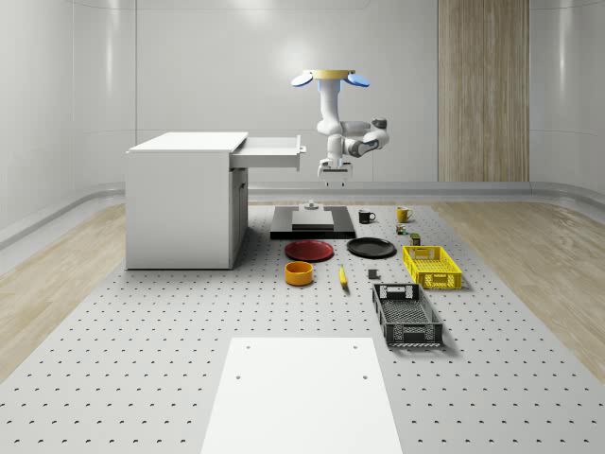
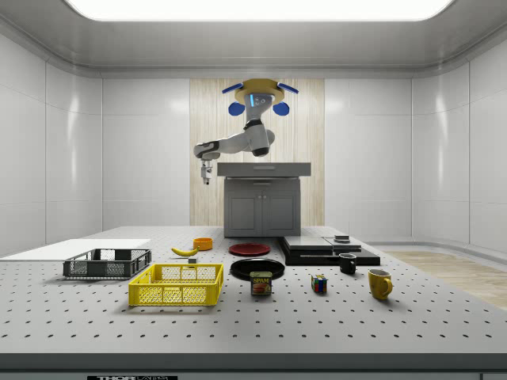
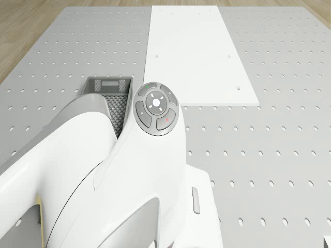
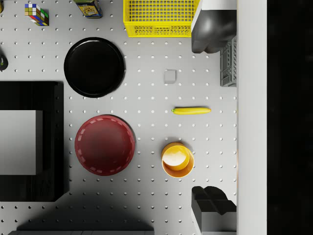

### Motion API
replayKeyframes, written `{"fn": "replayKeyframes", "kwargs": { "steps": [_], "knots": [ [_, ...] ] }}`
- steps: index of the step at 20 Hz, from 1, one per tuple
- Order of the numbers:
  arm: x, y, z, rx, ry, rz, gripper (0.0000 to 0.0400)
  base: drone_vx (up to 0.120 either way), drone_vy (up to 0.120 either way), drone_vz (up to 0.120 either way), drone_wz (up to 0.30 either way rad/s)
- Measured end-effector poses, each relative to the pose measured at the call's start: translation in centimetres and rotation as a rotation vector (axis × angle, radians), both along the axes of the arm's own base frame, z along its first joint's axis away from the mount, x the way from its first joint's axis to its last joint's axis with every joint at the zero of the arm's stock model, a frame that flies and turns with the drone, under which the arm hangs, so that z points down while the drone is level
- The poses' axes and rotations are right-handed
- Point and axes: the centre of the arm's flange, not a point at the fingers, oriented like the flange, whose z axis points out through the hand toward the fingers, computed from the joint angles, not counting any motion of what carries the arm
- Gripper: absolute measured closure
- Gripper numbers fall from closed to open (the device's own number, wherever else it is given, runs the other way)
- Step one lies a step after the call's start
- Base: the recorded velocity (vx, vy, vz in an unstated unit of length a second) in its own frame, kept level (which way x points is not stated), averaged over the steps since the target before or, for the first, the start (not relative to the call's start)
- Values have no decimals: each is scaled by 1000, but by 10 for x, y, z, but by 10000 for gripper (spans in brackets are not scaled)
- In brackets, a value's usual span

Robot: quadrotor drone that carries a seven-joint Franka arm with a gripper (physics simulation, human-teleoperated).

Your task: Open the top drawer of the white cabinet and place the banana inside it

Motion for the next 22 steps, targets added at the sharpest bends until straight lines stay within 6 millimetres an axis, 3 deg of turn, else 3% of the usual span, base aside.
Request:
{"fn": "replayKeyframes", "kwargs": {
  "steps": [3,12,15,22],
  "knots": [
    [0,0,0,0,0,0,0,120,0,-53,0],
    [0,0,0,0,0,0,0,120,120,0,0],
    [0,0,0,0,0,0,0,107,0,-53,0],
    [0,0,0,0,0,0,0,0,0,-120,0]
  ]
}}
